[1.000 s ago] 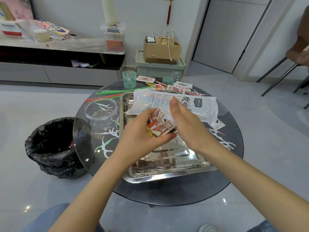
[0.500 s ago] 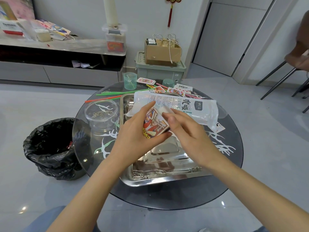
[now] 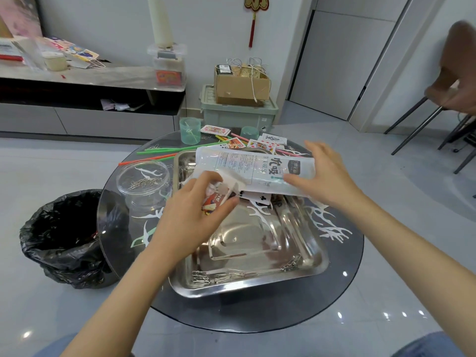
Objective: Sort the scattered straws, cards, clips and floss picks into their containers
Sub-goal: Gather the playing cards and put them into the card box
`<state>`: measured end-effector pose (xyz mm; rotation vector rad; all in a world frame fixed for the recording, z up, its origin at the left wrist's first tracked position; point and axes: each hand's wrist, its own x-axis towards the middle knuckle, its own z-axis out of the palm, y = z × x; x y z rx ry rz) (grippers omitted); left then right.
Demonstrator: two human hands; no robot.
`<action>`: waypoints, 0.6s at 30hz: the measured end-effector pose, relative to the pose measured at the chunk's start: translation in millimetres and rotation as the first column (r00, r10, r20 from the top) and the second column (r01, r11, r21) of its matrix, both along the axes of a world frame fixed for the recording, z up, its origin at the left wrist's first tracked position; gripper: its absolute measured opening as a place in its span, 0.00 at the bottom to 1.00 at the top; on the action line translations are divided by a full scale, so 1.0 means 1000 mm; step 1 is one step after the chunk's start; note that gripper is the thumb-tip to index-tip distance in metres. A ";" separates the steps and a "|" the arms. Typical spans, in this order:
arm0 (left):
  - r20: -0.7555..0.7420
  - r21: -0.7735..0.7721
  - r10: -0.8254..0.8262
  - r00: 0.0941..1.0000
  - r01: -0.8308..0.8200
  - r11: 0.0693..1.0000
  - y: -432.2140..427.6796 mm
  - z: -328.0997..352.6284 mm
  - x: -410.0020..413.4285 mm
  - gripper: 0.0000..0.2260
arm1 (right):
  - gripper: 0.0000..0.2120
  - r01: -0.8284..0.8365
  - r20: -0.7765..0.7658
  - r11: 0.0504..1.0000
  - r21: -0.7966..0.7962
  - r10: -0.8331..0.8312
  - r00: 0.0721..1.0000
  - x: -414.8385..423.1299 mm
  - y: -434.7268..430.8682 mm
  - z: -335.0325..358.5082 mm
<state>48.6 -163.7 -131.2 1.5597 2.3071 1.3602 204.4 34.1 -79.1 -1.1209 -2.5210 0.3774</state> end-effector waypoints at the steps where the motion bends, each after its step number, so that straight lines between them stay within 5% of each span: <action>1: 0.034 0.019 0.012 0.999 -0.012 1.000 0.001 0.000 -0.001 0.21 | 0.48 0.001 0.134 1.000 0.007 -0.002 0.991 -0.002 0.012 -0.003; 4: 0.071 0.040 0.047 0.996 -0.050 0.998 0.001 0.001 -0.007 0.17 | 0.60 -0.108 0.413 0.992 0.068 0.070 0.908 -0.015 0.038 -0.020; 9: 0.045 0.048 0.057 0.997 -0.059 0.997 -0.001 0.002 -0.018 0.16 | 0.65 -0.231 0.534 0.973 0.007 0.191 0.824 -0.048 0.062 -0.033; 12: 0.013 0.035 0.057 0.998 -0.058 0.998 -0.001 0.002 -0.023 0.16 | 0.61 -0.224 0.514 0.973 -0.052 0.219 0.830 -0.059 0.072 -0.030; 18: 0.005 0.039 0.099 0.995 -0.099 0.994 -0.002 0.001 -0.037 0.18 | 0.45 -0.354 0.512 0.927 0.119 0.248 0.822 -0.059 0.063 -0.024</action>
